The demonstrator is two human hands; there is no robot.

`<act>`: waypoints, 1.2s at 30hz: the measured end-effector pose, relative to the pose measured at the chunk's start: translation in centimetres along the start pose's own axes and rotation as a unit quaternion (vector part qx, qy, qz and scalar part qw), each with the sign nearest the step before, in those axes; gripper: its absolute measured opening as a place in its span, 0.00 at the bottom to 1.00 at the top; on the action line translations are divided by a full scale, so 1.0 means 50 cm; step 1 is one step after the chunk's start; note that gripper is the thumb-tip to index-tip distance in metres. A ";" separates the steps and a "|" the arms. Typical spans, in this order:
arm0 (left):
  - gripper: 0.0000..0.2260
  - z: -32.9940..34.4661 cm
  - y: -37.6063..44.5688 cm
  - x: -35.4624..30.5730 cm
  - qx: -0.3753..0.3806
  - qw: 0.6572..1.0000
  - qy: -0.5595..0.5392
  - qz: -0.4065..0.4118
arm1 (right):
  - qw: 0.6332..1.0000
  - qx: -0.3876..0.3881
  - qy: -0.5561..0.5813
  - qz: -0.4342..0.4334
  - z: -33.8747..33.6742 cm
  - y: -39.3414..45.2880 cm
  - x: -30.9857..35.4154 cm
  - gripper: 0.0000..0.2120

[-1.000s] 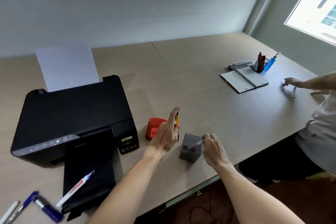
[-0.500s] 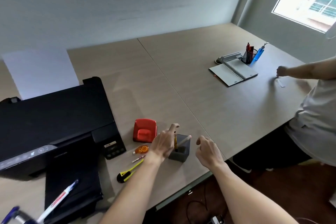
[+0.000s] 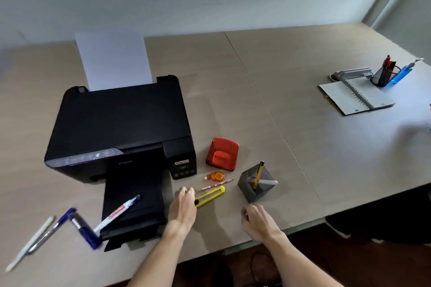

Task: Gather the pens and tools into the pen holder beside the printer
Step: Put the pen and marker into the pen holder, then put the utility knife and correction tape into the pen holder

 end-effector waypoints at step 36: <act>0.06 -0.120 0.018 -0.023 -0.012 0.988 -0.073 0.137 | 0.943 -0.280 0.119 -0.135 -0.110 0.007 0.105 0.07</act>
Point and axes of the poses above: each hand's wrist, its own y-axis towards the middle knuckle, its own z-axis out of the palm, x = y × z, the point moved 2 cm from there along y, towards the middle knuckle, and after that the axes turned 6 degrees about x, right-handed, at the moved point
